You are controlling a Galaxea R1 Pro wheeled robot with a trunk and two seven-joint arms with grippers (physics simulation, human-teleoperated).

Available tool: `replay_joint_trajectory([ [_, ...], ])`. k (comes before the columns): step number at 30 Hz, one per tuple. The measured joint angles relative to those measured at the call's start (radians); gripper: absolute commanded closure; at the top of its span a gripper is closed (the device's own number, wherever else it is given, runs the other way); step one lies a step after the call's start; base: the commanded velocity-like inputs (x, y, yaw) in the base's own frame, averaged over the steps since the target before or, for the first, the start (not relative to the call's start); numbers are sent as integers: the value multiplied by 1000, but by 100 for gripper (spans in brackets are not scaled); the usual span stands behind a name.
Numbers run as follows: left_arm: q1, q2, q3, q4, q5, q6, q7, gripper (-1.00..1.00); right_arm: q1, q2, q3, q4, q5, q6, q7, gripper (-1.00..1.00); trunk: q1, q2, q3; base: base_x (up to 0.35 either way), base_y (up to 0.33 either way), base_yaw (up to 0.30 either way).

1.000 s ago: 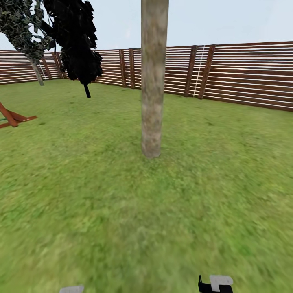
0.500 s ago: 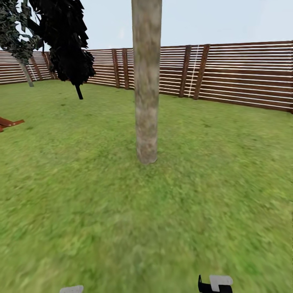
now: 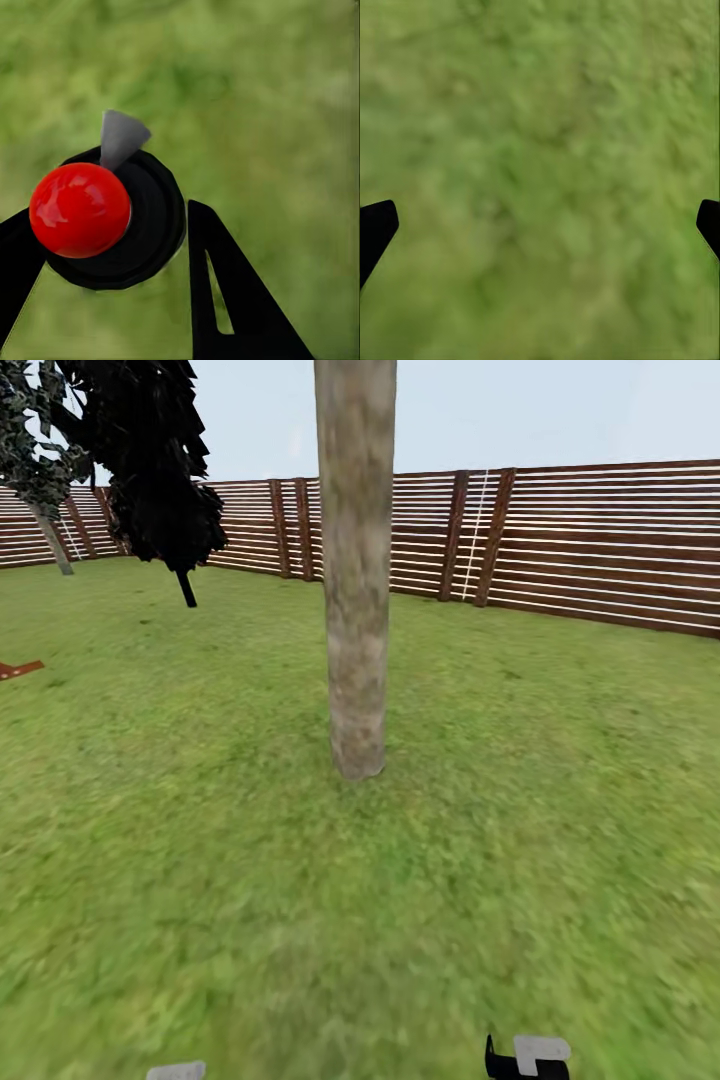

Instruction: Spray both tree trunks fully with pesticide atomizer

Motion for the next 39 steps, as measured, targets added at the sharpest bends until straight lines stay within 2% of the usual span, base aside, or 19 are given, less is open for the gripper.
replay_joint_trajectory([
  [17,0,-1,0,0,0,1,0,100,0,1,0,0,0,0,0,-100,0,0,0,328,0,0],
  [34,-9,-3,-4,-7,-3,3,0,100,-1,-7,0,-5,3,0,1,-100,1,0,0,211,-46,0],
  [37,-13,-1,-9,-8,-12,12,-3,100,-1,-7,3,-45,11,1,4,-100,1,0,0,11,-2,0],
  [39,-21,4,-13,-23,-47,15,-17,100,-1,-14,6,-149,59,3,24,-100,1,0,0,2,0,0],
])
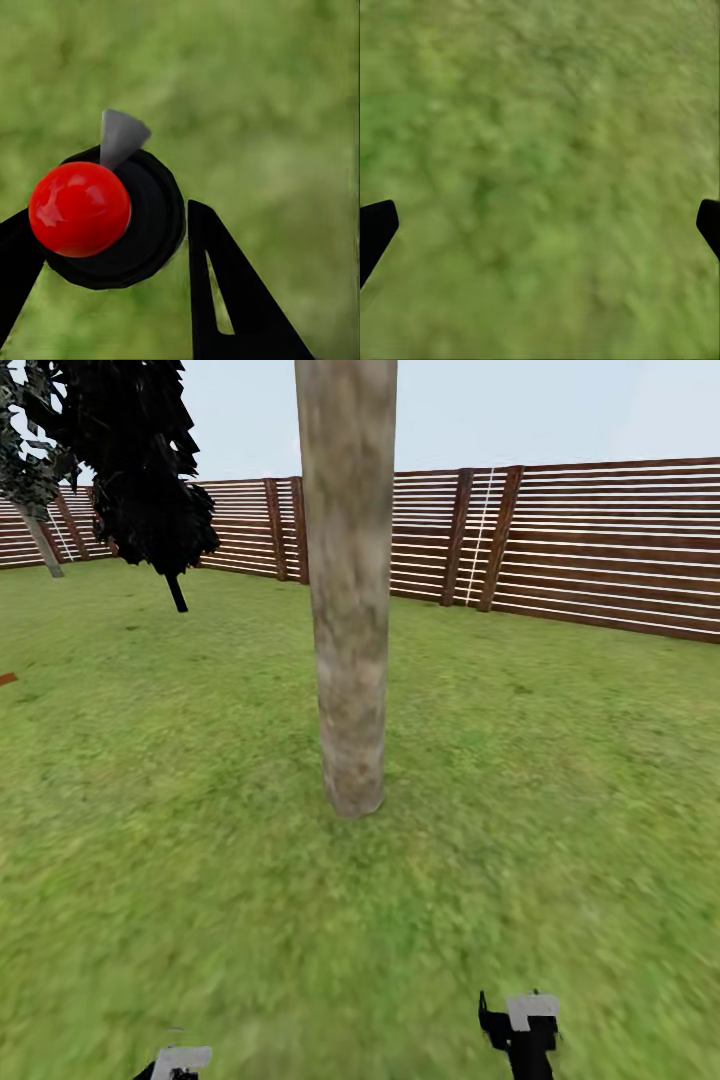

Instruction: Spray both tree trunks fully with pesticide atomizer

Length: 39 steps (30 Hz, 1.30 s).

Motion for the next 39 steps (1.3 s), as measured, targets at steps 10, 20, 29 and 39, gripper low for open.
replay_joint_trajectory([
  [10,-139,85,2,-184,-482,162,-618,100,-9,-4,0,-313,364,190,832,-100,0,0,0,0,0,0],
  [20,-142,74,-1,-298,-632,242,-881,100,-23,13,9,-390,490,228,1051,100,0,0,0,0,0,0],
  [29,-142,21,1,-298,-729,247,-896,100,-61,81,17,-401,558,249,1133,100,0,0,0,0,0,0],
  [39,-153,-36,2,-300,-747,307,-930,100,-113,165,18,-415,563,249,1226,100,0,0,0,0,0,0],
])
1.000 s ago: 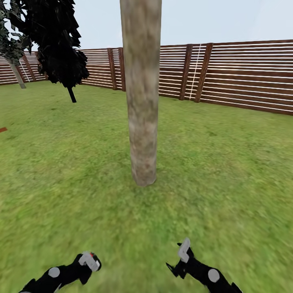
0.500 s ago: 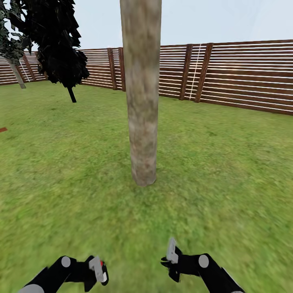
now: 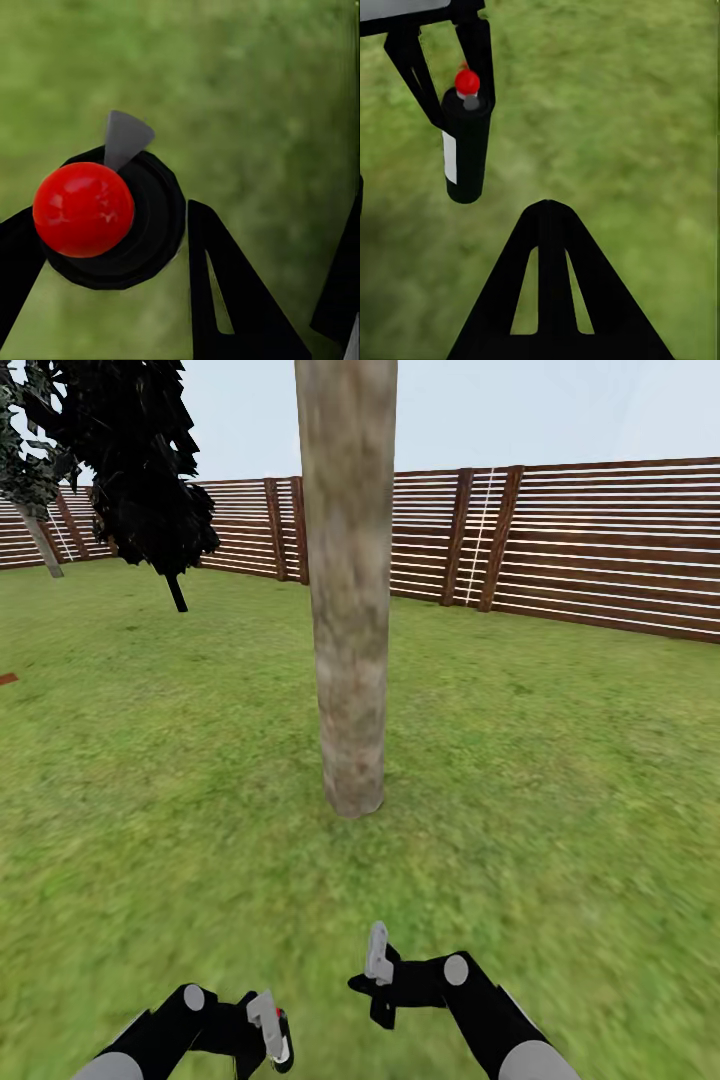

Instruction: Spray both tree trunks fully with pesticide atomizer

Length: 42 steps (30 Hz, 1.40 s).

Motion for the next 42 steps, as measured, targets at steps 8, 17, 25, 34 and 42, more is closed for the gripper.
replay_joint_trajectory([
  [8,0,-31,0,-35,0,5,4,100,-2,18,0,-2,0,0,1,100,0,0,0,0,0,0],
  [17,-2,-75,-4,-75,3,5,5,100,-2,18,0,-2,0,0,1,100,0,0,0,0,0,0],
  [25,-2,-89,-5,-91,3,0,1,100,-2,18,0,-2,0,0,0,100,0,0,0,0,0,0],
  [34,-2,-109,-5,-91,4,-10,-17,100,-2,18,0,-2,1,0,0,100,0,0,0,0,0,0],
  [42,-2,-119,-5,-92,4,-13,-39,100,-2,18,0,-2,1,0,0,100,0,0,0,0,0,0],
])
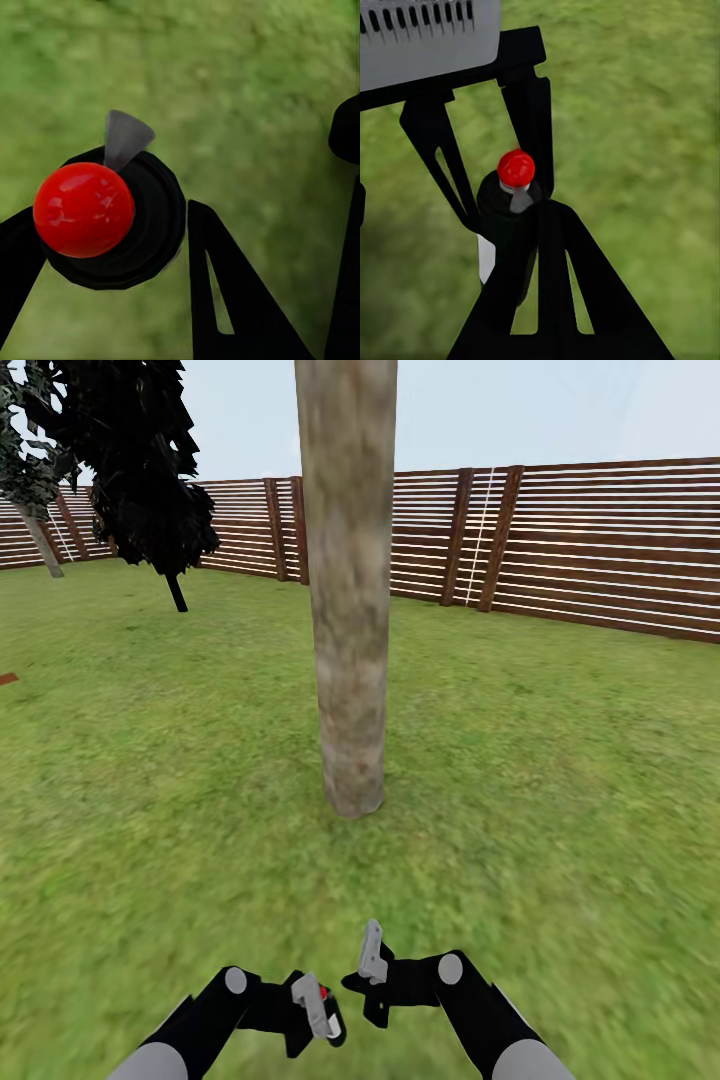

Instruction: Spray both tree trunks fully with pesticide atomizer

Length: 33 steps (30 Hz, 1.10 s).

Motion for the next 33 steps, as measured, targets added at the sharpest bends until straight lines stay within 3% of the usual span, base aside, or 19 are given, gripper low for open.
replay_joint_trajectory([
  [33,1,-27,3,-29,9,-5,-31,100,0,-2,-2,0,2,-1,0,100,0,0,0,0,0,0],
])
